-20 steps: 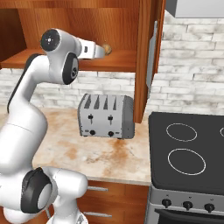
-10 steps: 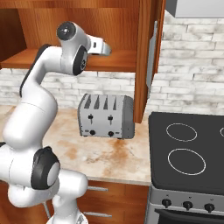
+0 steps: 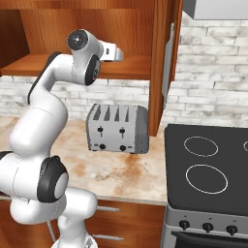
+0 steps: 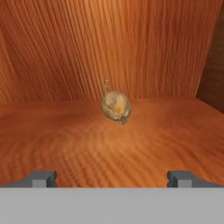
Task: Pick the onions from the cabinet and place them in one bowl. Pick the cucumber from the sink and place it in the other bowl.
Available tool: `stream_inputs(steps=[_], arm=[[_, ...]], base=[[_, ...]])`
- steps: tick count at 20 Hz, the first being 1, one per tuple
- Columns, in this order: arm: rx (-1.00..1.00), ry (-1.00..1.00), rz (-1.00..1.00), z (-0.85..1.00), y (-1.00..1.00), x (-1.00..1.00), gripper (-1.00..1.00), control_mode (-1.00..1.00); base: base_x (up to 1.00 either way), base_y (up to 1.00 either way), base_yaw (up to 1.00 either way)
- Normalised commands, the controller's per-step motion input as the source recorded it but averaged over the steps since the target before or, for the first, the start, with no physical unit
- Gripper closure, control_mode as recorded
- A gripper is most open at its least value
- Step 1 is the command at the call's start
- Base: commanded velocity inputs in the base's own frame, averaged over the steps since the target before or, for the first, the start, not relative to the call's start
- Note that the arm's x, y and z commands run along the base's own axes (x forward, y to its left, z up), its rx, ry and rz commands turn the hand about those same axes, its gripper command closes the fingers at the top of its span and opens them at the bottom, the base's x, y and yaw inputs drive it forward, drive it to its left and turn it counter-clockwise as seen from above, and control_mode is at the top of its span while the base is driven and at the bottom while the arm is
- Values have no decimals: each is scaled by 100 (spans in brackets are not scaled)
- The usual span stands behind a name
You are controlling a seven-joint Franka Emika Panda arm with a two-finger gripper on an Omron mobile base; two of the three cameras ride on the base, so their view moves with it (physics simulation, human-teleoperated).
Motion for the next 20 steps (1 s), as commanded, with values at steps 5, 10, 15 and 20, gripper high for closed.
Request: stream_inputs(steps=[5, 10, 15, 20], arm=[[-2, 17, 0, 3, 0, 31, -100, -100], [-1, 7, 0, 1, 0, 33, -100, -100], [0, -9, 0, -19, 0, 14, -100, -100], [0, 4, 0, 0, 0, 34, -100, -100]], base=[[0, 0, 0], [0, 0, 0], [0, 0, 0], [0, 0, 0]])
